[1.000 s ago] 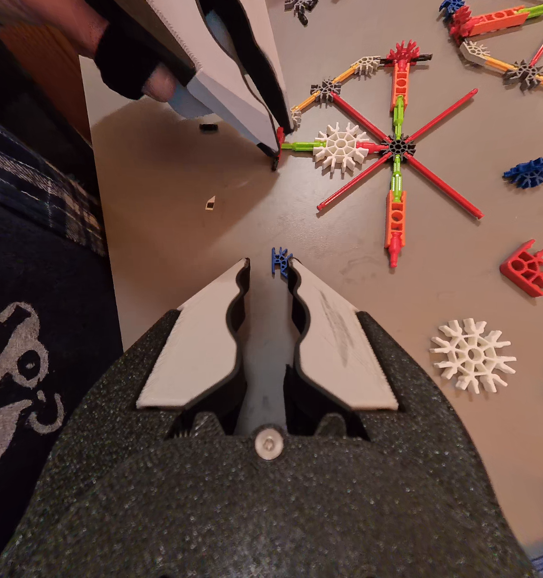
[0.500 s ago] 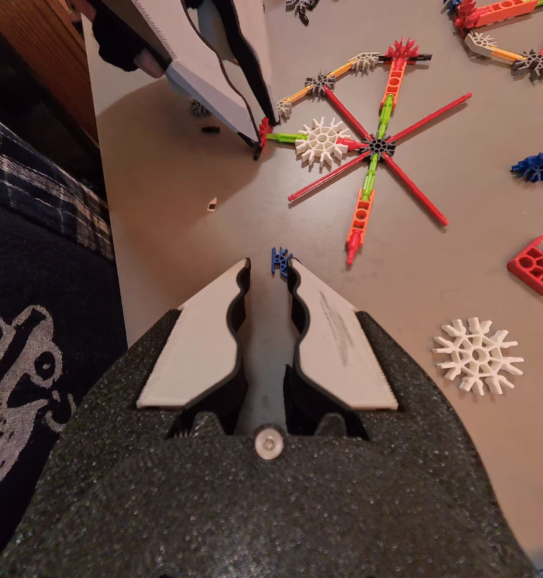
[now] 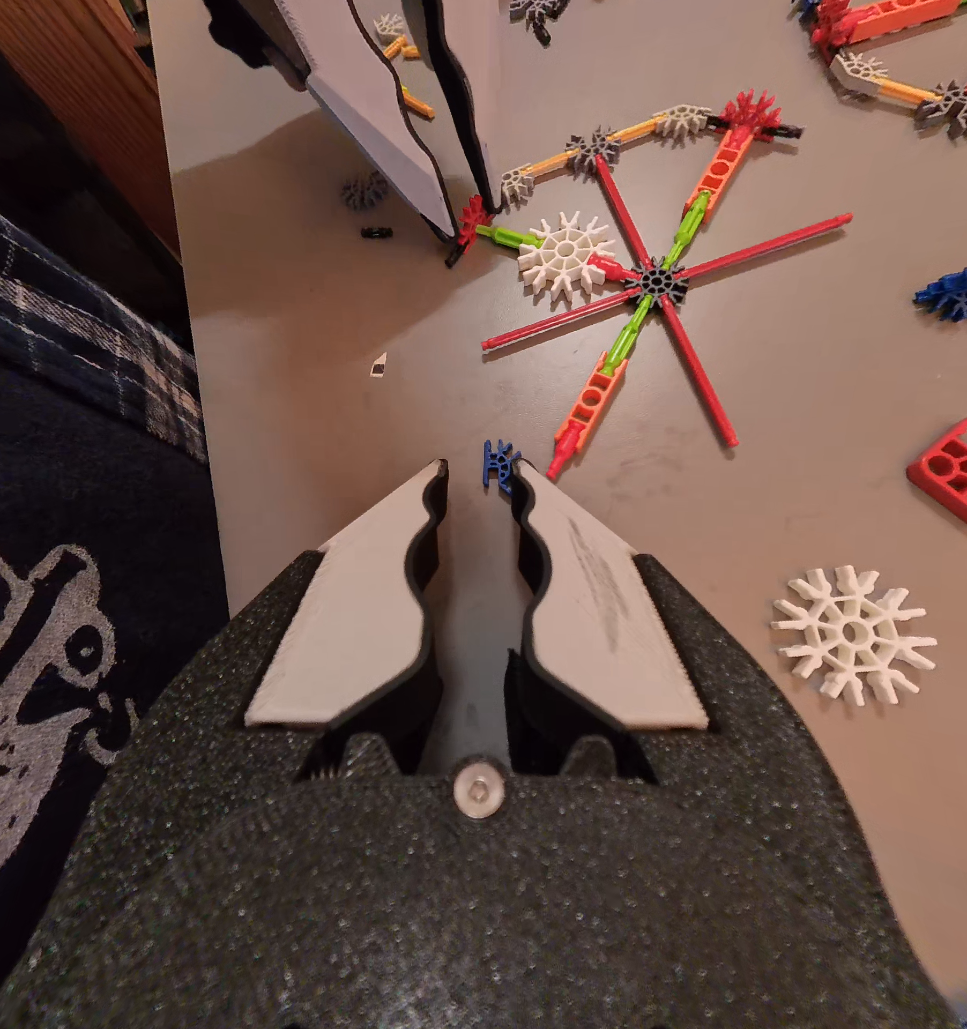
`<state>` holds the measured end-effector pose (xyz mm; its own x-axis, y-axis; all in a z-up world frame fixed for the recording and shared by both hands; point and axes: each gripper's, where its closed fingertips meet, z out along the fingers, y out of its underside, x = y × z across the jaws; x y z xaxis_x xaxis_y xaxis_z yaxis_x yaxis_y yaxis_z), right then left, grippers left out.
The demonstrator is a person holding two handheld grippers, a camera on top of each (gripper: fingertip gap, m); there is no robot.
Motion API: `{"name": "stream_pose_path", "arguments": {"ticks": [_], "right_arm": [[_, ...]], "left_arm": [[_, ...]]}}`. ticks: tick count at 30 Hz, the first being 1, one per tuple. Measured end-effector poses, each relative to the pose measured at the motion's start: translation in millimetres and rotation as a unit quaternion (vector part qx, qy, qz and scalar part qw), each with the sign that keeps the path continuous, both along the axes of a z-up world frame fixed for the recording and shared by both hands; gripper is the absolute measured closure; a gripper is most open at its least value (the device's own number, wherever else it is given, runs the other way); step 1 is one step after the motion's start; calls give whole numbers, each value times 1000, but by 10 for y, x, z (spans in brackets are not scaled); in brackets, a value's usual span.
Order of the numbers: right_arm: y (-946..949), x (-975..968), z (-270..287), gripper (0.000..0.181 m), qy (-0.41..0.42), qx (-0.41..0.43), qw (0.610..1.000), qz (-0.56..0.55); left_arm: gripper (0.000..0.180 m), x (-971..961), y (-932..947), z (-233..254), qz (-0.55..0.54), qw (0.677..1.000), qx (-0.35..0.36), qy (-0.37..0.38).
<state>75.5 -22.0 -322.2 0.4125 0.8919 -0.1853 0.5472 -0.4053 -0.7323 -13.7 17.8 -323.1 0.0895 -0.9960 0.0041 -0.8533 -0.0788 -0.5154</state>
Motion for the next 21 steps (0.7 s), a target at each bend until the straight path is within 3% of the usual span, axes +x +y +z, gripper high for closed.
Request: {"name": "stream_pose_path", "arguments": {"ticks": [7, 21], "right_arm": [[1, 5, -1, 160, -2, 4, 1000, 0], [-12, 3, -2, 160, -4, 10, 1000, 4]], "left_arm": [[164, -155, 163, 101, 35, 999, 30, 11], [157, -243, 114, 27, 149, 989, 16, 5]]}}
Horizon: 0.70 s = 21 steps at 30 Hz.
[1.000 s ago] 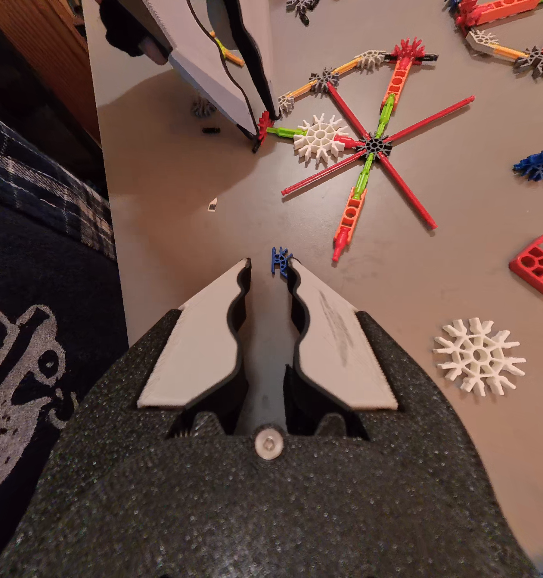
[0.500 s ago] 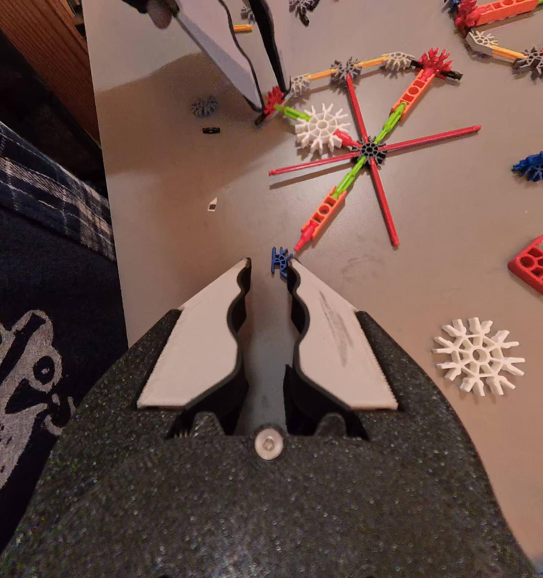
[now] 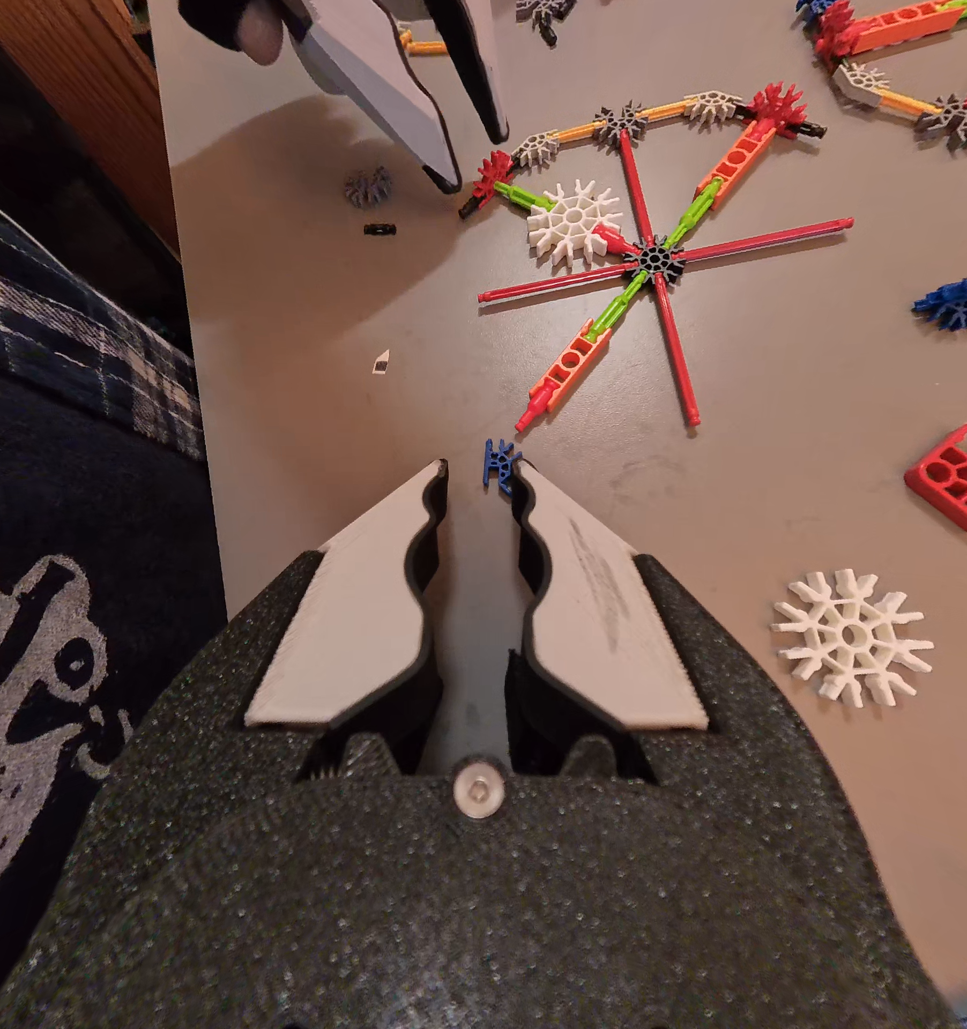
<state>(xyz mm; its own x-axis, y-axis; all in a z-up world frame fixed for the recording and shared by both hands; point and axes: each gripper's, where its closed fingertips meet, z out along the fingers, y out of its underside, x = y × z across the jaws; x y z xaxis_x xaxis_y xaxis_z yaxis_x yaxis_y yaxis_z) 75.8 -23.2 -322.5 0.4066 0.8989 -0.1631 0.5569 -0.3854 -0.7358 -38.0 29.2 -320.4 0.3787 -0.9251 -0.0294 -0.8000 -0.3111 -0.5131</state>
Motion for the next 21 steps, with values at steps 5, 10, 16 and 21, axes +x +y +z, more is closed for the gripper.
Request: {"name": "stream_pose_path", "arguments": {"ticks": [5, 10, 16, 21], "right_arm": [[-3, 0, -1, 160, -3, 6, 1000, 1], [-12, -3, -1, 159, -3, 7, 1000, 3], [-23, -8, 0, 160, -3, 7, 1000, 7], [-35, -13, 0, 160, -2, 5, 1000, 12]], "left_arm": [[161, 47, 18, -26, 18, 1000, -1, -4], [161, 79, 38, -50, 18, 1000, 1, 1], [161, 115, 44, -51, -12, 1000, 9, 8], [161, 127, 53, -52, -45, 999, 12, 11]]}}
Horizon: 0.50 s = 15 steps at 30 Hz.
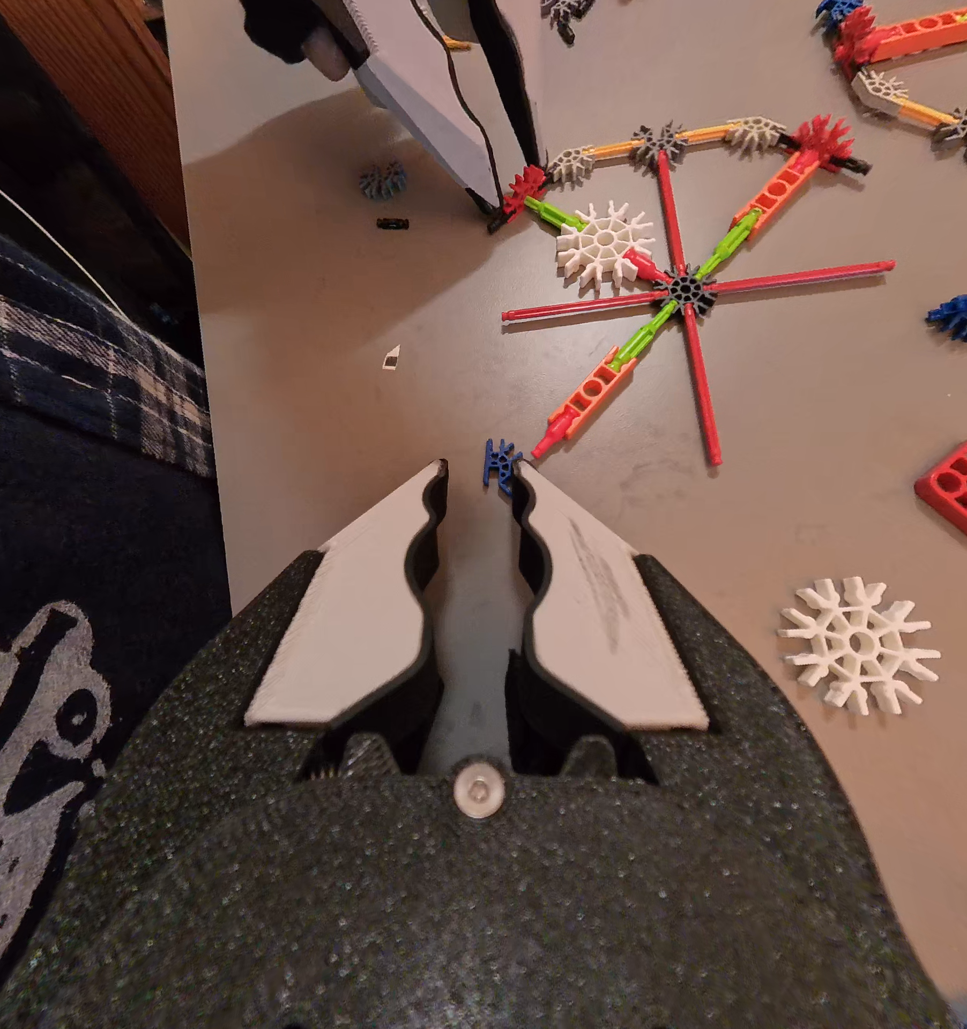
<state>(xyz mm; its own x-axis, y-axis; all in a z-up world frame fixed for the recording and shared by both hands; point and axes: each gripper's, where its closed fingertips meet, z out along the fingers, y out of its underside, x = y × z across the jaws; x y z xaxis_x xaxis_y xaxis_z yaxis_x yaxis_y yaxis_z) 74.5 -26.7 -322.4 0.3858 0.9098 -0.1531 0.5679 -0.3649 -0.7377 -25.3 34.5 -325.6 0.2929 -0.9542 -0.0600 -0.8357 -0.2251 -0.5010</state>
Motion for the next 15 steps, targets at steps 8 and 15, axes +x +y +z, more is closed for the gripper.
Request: {"name": "stream_pose_path", "arguments": {"ticks": [8, 15], "right_arm": [[-12, -7, 0, 160, 0, -1, 1000, 5], [-19, -12, 1, 160, 1, -1, 1000, 8]], "left_arm": [[161, 26, 57, -3, -37, 999, 6, 6], [172, 5, 132, -6, -56, 998, 21, 22]]}}
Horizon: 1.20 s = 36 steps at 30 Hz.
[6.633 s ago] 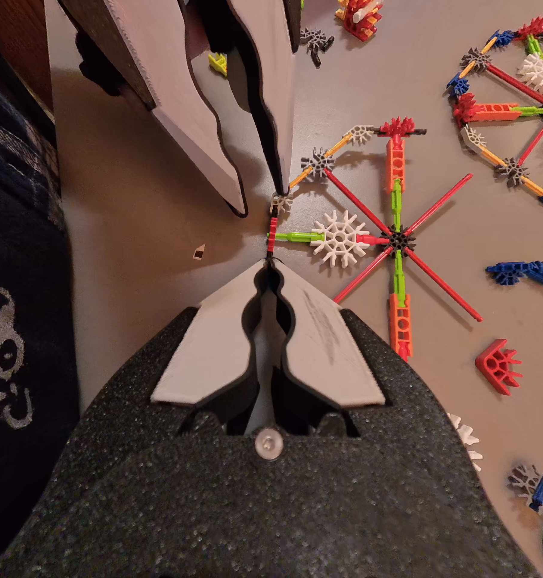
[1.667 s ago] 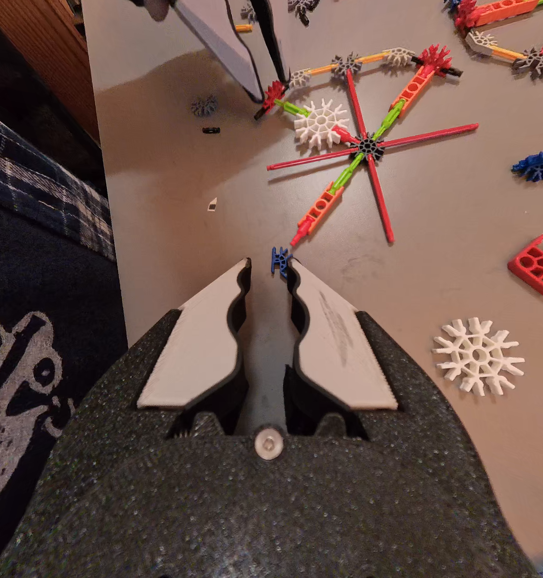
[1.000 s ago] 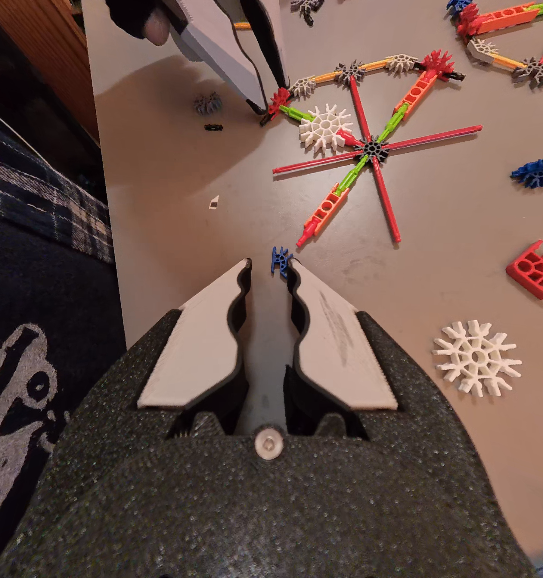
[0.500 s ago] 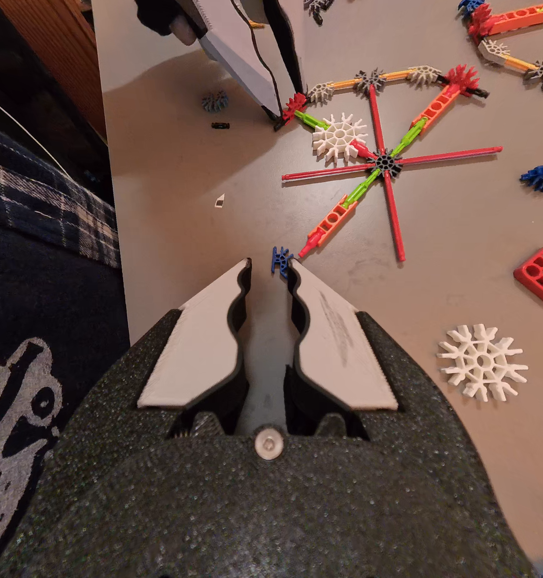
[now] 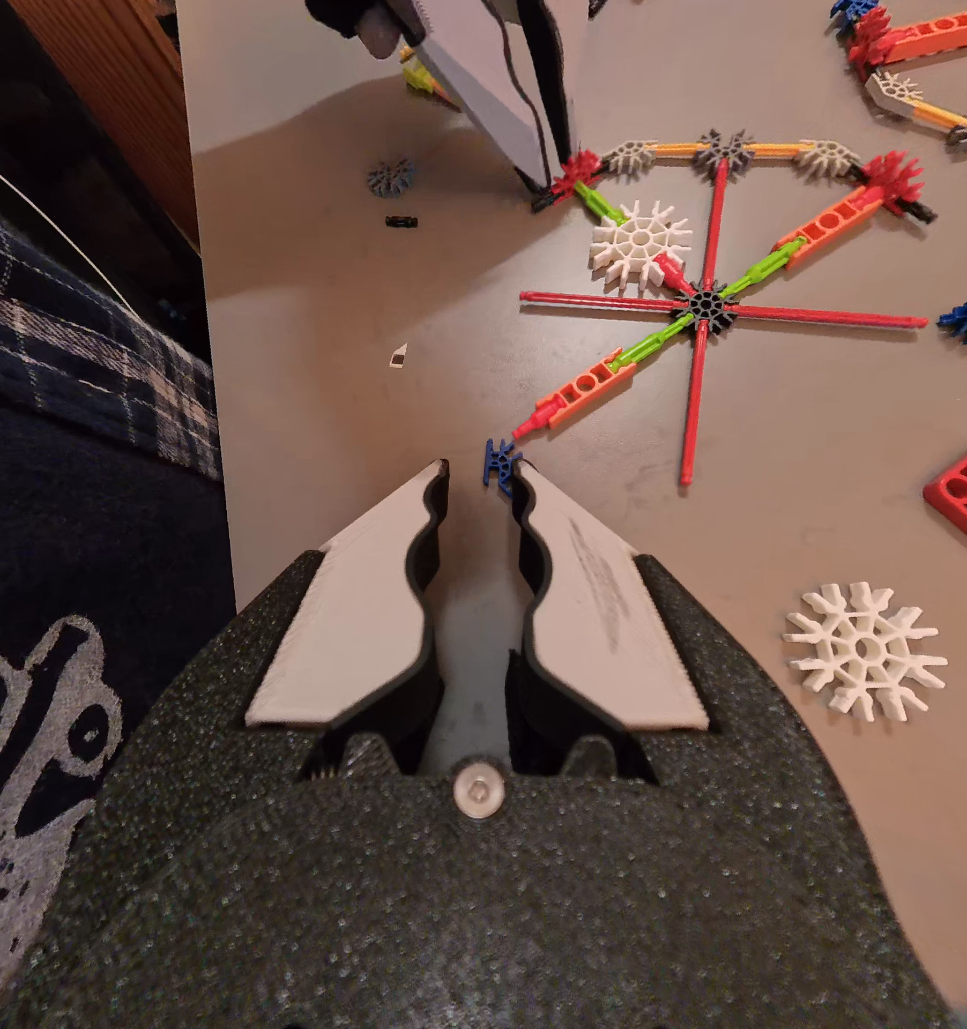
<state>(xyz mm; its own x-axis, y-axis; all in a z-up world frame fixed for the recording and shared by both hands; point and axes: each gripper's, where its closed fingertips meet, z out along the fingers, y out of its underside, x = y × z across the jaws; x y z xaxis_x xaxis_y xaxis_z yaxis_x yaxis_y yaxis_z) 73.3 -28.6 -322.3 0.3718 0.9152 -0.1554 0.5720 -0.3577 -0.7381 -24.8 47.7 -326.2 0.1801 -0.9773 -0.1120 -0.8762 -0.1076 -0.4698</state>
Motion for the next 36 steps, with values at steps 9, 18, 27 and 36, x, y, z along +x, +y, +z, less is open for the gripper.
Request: {"name": "stream_pose_path", "arguments": {"ticks": [9, 18, 27, 36], "right_arm": [[1, -2, 21, 159, 7, 3, 1000, 0], [21, 152, 68, 152, 9, 24, 999, -24], [36, 2, -53, 151, -48, 49, 998, -10], [72, 2, -54, 167, -51, 44, 997, -31]], "left_arm": [[168, -117, 35, 79, 29, 1000, 5, 1], [166, -120, -40, 116, 41, 999, 8, -5], [166, -107, -57, 72, 41, 999, 6, -5], [166, -158, -111, 88, 44, 999, 5, -8]]}}
